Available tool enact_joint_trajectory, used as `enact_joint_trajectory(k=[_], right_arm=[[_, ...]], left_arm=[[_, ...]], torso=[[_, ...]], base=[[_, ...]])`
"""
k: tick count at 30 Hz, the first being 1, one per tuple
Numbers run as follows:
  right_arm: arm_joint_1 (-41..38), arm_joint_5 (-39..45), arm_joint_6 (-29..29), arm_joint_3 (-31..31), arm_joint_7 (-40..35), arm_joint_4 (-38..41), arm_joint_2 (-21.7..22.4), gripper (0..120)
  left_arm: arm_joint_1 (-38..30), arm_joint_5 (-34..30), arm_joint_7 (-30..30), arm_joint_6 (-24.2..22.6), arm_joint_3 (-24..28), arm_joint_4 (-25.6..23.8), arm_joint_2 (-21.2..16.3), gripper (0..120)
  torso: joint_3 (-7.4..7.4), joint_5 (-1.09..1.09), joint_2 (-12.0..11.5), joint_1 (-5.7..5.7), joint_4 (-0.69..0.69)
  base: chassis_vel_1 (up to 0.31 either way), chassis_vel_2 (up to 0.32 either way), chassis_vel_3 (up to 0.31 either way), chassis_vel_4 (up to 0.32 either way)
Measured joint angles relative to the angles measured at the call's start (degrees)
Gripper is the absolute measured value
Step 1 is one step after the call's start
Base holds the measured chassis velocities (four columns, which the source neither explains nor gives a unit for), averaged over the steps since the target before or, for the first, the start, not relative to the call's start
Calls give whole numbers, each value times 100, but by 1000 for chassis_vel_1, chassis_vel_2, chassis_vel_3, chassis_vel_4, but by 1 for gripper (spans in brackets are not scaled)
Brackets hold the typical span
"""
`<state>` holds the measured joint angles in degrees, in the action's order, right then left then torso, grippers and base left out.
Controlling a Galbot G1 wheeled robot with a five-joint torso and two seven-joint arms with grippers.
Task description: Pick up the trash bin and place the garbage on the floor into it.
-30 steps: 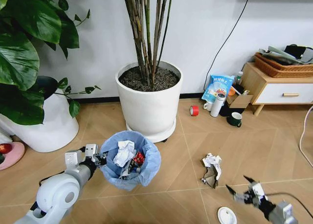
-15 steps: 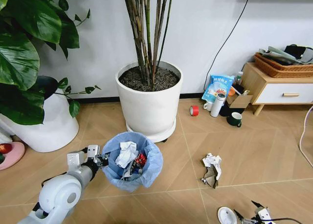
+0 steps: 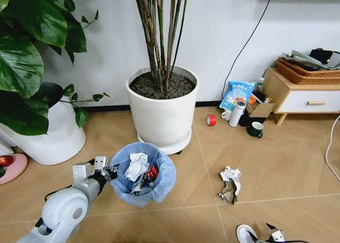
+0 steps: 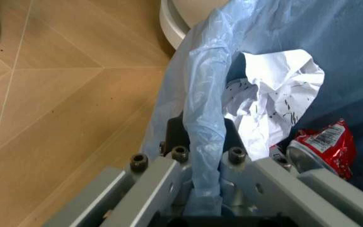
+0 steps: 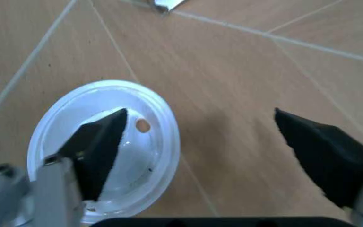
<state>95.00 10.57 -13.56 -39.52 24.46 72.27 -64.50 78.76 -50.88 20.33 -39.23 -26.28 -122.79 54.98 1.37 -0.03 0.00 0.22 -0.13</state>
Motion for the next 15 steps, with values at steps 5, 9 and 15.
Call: enact_joint_trajectory(k=[5,9,15], right_arm=[[-158,-71,-4,40,47,-213,6,68],[-245,-99,-9,45,90,-357,27,59],[-308,-132,-13,65,154,-421,23,41]], left_arm=[[0,0,7,2,4,0,-5,0],[-2,-1,11,11,4,0,-15,0],[-64,-26,29,13,8,3,-30,0]], torso=[[0,-2,0,0,0],[0,-2,0,0,1],[0,-2,0,0,0]], base=[[0,0,0,0],[0,0,0,0],[0,0,0,0]])
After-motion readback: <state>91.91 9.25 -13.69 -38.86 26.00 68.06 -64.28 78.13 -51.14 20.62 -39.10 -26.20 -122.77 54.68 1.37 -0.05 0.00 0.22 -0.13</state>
